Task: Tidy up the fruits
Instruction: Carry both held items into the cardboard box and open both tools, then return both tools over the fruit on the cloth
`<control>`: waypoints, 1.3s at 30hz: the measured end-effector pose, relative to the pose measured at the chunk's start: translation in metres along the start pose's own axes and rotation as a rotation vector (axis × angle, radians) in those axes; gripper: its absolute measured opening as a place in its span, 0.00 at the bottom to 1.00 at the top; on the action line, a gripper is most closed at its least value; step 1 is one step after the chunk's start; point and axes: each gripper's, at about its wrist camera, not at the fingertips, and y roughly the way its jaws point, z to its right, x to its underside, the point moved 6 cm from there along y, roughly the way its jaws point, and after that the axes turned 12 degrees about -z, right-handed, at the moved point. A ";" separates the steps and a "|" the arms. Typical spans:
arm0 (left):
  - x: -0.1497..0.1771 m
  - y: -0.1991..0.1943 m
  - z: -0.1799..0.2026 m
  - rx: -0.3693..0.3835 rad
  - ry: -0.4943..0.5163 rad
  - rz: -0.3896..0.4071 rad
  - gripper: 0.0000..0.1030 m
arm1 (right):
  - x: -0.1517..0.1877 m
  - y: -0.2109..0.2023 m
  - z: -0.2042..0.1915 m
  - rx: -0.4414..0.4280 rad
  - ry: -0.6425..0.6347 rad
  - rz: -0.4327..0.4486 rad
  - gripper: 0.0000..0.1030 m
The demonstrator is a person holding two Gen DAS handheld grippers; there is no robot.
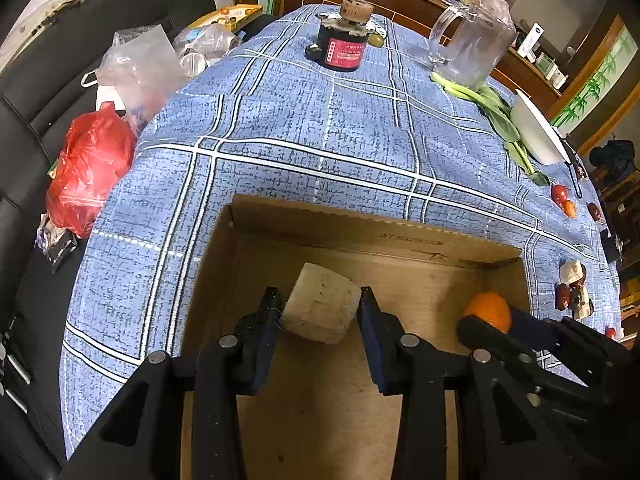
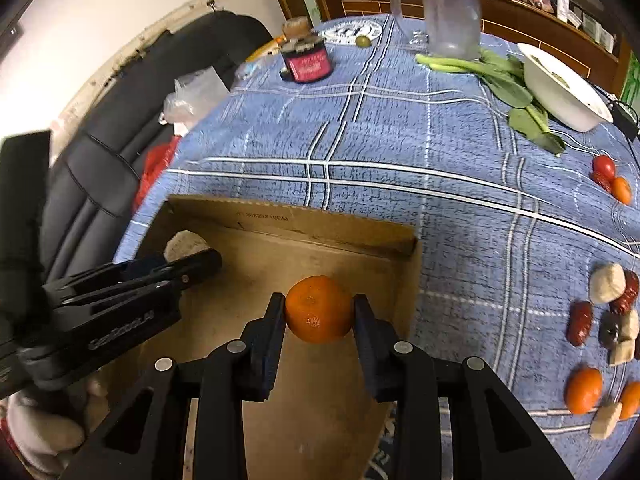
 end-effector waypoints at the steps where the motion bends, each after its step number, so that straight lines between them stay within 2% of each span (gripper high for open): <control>1: -0.001 0.002 -0.001 -0.005 -0.001 -0.002 0.37 | -0.001 0.004 0.001 0.007 0.001 -0.006 0.36; 11: -0.002 -0.003 -0.005 -0.008 -0.022 0.001 0.44 | -0.006 0.015 -0.007 0.073 -0.052 -0.016 0.38; 13: 0.000 -0.009 -0.006 -0.013 -0.029 0.007 0.49 | -0.006 0.013 -0.009 0.060 -0.058 -0.013 0.49; 15: 0.001 -0.016 -0.007 -0.017 -0.040 0.020 0.51 | -0.006 0.007 -0.009 0.058 -0.060 0.005 0.56; 21: 0.010 -0.046 -0.010 -0.009 -0.116 0.059 0.54 | 0.003 -0.023 -0.006 0.038 -0.062 0.055 0.57; 24: 0.019 -0.060 -0.005 0.020 -0.159 0.074 0.58 | 0.014 -0.043 0.009 0.013 -0.029 0.083 0.62; 28: 0.037 -0.074 0.014 0.068 -0.202 0.092 0.62 | 0.046 -0.072 0.054 -0.016 0.082 0.121 0.63; 31: 0.052 -0.077 0.038 0.096 -0.201 0.090 0.63 | 0.080 -0.089 0.105 -0.044 0.223 0.140 0.64; 33: 0.060 -0.076 0.056 0.106 -0.180 0.084 0.63 | 0.105 -0.099 0.142 -0.046 0.327 0.151 0.64; 39: 0.085 -0.065 0.130 0.112 -0.053 0.049 0.62 | 0.172 -0.122 0.240 0.032 0.532 0.157 0.63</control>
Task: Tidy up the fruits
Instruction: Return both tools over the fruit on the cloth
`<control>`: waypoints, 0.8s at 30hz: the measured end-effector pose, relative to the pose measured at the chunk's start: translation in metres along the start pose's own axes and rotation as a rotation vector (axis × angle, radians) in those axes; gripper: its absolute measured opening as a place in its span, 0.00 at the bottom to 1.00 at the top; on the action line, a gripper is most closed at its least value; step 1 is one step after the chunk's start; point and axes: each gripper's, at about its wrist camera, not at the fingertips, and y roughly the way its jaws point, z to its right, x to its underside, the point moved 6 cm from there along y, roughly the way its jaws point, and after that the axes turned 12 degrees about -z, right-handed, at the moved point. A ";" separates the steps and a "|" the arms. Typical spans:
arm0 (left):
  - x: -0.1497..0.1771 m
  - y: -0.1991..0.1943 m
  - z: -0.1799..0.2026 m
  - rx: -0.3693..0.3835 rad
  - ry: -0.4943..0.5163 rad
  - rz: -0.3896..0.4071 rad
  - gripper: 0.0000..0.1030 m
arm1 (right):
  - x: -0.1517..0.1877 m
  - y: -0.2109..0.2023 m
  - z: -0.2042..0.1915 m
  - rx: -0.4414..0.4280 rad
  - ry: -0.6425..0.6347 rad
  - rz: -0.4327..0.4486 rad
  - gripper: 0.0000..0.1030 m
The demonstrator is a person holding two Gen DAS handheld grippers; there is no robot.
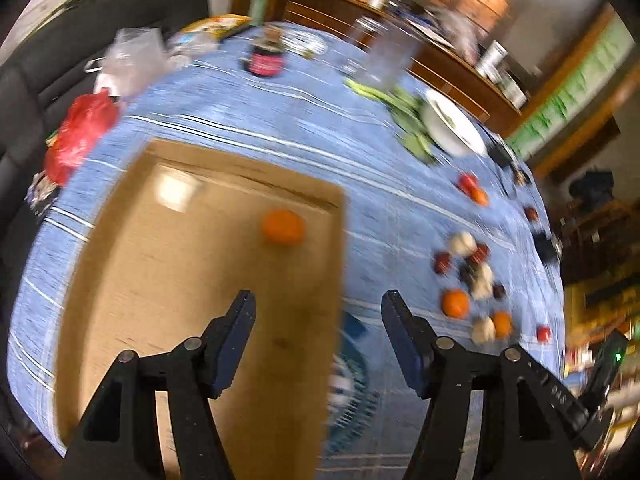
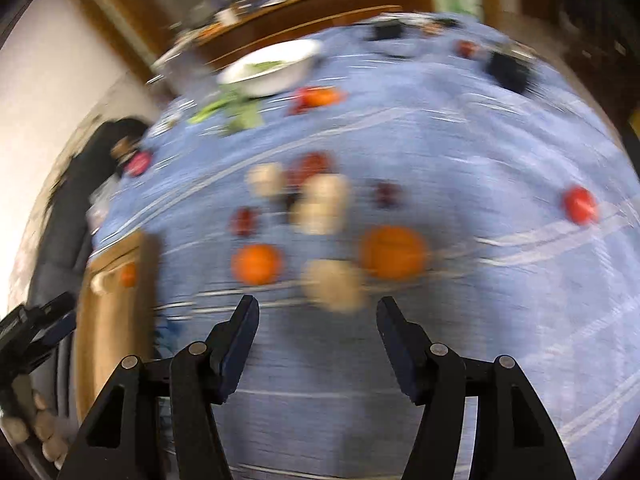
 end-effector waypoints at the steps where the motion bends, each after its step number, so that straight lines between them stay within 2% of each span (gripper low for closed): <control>1: 0.007 0.004 0.014 0.005 0.021 -0.014 0.63 | 0.001 -0.004 0.015 0.001 0.025 0.003 0.63; 4: 0.021 0.014 0.046 0.011 0.073 -0.038 0.62 | 0.002 -0.016 0.051 0.021 0.057 0.016 0.63; 12: 0.058 0.045 0.120 0.015 0.195 -0.095 0.62 | -0.003 -0.029 0.086 0.032 0.026 0.026 0.63; 20: 0.077 0.066 0.141 -0.040 0.253 -0.093 0.62 | -0.014 -0.031 0.120 0.055 0.022 0.036 0.63; 24: 0.081 0.074 0.150 -0.029 0.269 -0.090 0.62 | -0.024 -0.033 0.142 0.081 0.023 0.046 0.63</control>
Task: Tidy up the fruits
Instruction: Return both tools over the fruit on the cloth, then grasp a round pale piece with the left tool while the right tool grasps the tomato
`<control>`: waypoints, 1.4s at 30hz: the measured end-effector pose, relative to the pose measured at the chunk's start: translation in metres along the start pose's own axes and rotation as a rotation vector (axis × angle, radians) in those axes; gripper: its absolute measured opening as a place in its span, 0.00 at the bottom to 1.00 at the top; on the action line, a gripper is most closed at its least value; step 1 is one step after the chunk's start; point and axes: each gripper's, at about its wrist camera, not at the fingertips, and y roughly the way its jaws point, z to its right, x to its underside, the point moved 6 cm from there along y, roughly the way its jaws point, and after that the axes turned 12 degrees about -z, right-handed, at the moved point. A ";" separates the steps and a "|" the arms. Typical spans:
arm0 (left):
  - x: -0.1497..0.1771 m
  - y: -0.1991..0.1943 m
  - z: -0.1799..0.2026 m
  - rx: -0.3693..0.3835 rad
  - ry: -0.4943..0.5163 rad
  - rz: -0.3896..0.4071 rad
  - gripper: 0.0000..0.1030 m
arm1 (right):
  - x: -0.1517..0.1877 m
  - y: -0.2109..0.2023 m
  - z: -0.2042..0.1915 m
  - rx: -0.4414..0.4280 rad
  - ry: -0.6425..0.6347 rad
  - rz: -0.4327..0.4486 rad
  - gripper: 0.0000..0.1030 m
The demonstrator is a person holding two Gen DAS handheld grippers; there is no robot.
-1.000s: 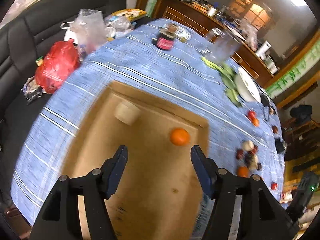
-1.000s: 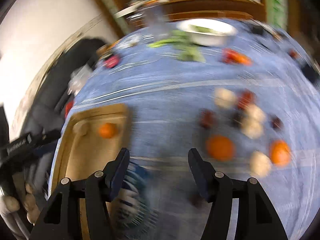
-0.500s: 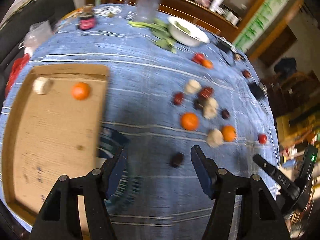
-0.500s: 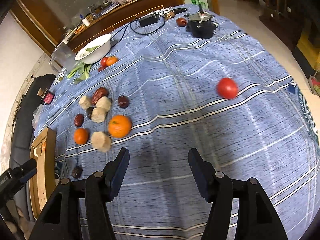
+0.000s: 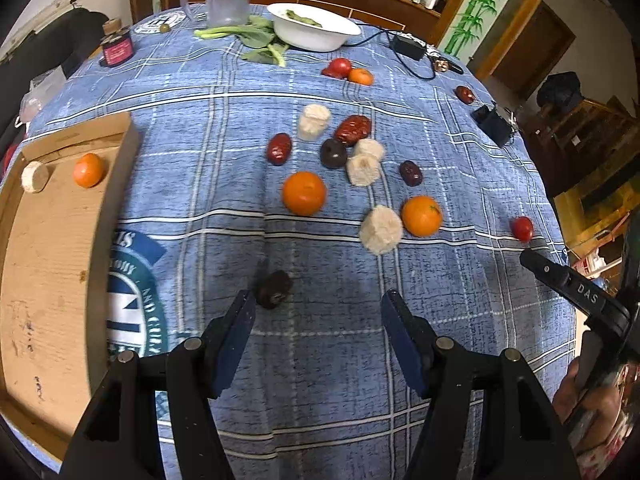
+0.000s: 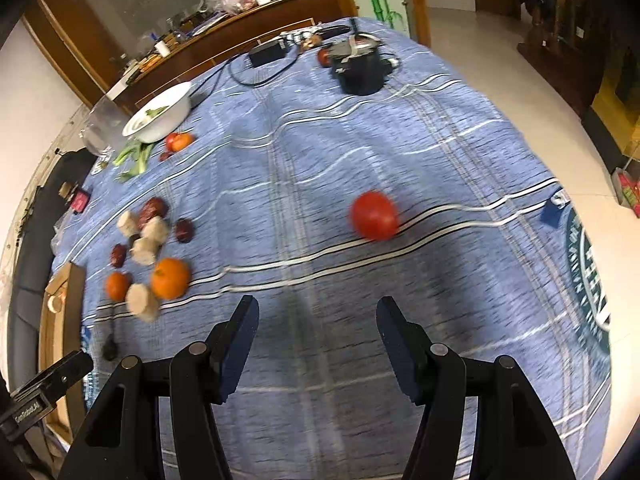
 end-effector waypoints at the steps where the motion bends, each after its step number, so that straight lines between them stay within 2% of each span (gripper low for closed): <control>1: -0.002 0.002 0.004 0.001 0.007 0.001 0.62 | -0.003 0.000 0.004 0.008 -0.003 0.003 0.63; 8: -0.026 0.025 0.033 -0.014 0.079 0.016 0.62 | -0.025 0.004 0.022 0.081 -0.047 0.032 0.63; 13: -0.040 0.045 0.049 -0.018 0.121 0.009 0.62 | -0.038 0.010 0.023 0.091 -0.069 0.036 0.63; 21: -0.051 0.063 0.056 -0.036 0.129 -0.003 0.61 | -0.044 0.022 0.014 0.104 -0.099 0.024 0.63; 23: -0.051 0.063 0.056 -0.039 0.128 0.003 0.56 | -0.044 0.024 0.013 0.109 -0.102 0.022 0.63; 25: -0.050 0.062 0.058 -0.066 0.145 0.015 0.29 | -0.043 0.026 0.015 0.114 -0.100 0.019 0.53; 30: -0.047 0.060 0.056 -0.062 0.143 0.013 0.29 | -0.044 0.023 0.021 0.113 -0.091 0.024 0.32; 42: -0.034 0.028 0.037 0.006 0.083 0.052 0.29 | -0.029 0.004 0.017 0.085 -0.048 0.035 0.32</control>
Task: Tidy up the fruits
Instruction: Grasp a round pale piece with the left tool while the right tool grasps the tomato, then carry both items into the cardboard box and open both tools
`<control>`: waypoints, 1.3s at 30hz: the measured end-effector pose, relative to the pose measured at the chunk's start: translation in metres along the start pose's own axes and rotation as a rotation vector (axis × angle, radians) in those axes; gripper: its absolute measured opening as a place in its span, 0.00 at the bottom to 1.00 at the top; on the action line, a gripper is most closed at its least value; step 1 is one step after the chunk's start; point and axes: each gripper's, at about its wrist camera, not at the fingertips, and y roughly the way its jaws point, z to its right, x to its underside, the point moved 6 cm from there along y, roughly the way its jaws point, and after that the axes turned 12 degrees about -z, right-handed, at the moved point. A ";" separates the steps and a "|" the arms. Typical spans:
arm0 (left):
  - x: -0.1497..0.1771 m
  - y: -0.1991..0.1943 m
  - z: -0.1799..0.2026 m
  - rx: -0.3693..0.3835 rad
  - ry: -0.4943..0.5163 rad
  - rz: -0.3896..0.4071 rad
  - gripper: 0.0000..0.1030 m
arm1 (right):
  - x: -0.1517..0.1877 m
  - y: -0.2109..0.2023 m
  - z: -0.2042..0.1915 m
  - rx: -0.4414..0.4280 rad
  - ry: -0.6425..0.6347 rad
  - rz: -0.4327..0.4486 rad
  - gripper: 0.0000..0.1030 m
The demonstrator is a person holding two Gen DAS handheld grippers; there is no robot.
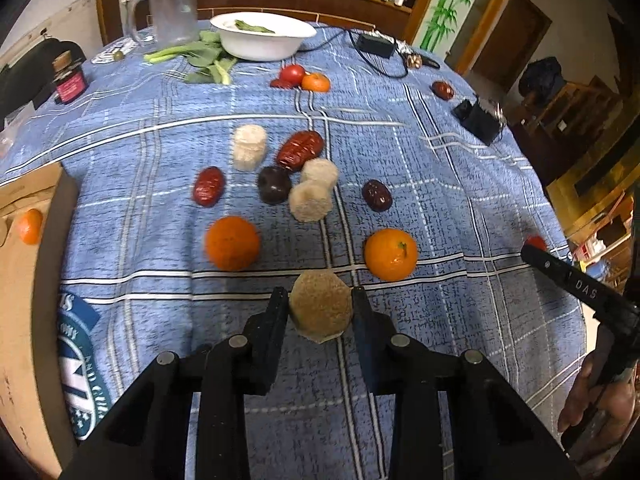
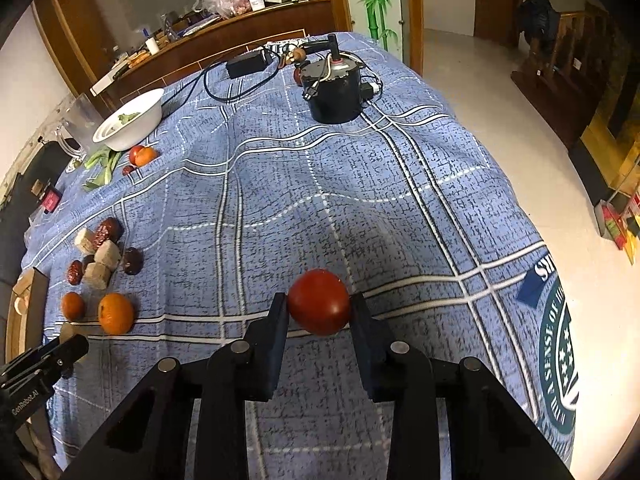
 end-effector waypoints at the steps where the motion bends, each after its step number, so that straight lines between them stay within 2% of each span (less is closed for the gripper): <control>1: 0.001 -0.003 -0.003 0.005 -0.005 0.004 0.30 | 0.002 -0.001 -0.003 -0.007 0.001 -0.002 0.32; 8: 0.014 -0.024 -0.033 0.017 -0.045 0.025 0.30 | 0.013 -0.011 -0.046 -0.048 -0.043 -0.004 0.32; 16: 0.023 -0.057 -0.101 0.009 -0.133 0.068 0.30 | 0.027 -0.018 -0.125 -0.106 -0.132 -0.020 0.32; 25: 0.027 -0.094 -0.223 -0.065 -0.284 0.108 0.30 | 0.044 -0.020 -0.263 -0.207 -0.315 -0.046 0.32; 32: 0.028 -0.101 -0.305 -0.105 -0.365 0.097 0.30 | 0.063 -0.001 -0.378 -0.330 -0.420 -0.136 0.33; 39: 0.025 -0.085 -0.349 -0.117 -0.383 0.043 0.30 | 0.075 0.039 -0.444 -0.296 -0.494 -0.196 0.33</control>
